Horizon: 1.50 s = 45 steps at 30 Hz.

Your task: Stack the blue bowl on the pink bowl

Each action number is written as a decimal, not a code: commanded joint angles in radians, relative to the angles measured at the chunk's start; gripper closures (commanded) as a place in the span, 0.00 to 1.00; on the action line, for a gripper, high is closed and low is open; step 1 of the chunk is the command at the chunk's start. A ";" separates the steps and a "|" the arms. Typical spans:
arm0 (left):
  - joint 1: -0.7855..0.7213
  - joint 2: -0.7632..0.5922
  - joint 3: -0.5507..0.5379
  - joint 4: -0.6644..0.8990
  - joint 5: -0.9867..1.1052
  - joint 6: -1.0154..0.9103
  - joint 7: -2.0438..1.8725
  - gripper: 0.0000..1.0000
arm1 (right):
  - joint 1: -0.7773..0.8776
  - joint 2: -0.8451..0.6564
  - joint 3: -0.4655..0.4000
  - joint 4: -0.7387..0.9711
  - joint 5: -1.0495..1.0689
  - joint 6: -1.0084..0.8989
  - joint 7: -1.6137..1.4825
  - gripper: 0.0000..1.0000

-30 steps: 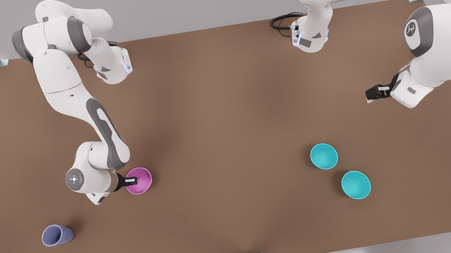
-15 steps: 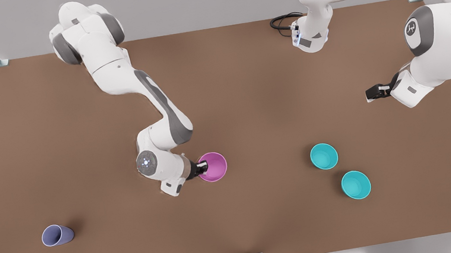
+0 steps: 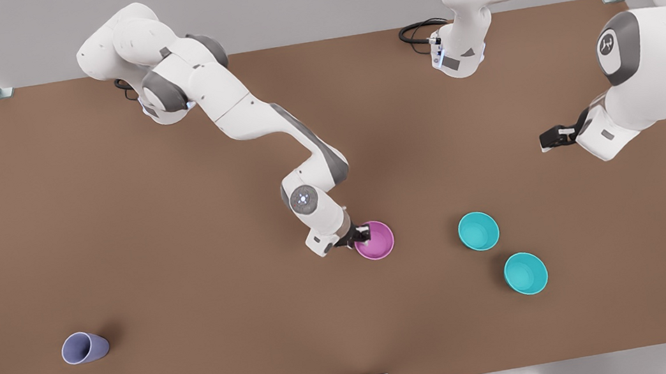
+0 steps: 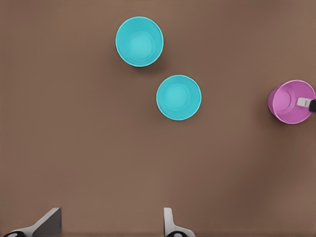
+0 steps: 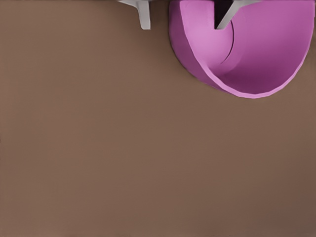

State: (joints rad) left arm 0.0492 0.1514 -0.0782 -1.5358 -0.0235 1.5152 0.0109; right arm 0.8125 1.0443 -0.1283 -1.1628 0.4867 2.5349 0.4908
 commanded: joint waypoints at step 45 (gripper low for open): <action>-0.071 0.490 -0.005 -0.092 -0.240 0.573 -0.127 0.79 | -0.639 -0.963 0.009 -0.298 -0.479 -1.188 -0.405 0.00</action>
State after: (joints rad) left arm -0.0138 0.6554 -0.0863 -1.6211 -0.2534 2.1299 0.0352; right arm 0.1723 0.0822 -0.1189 -1.4607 0.0073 1.3467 0.1536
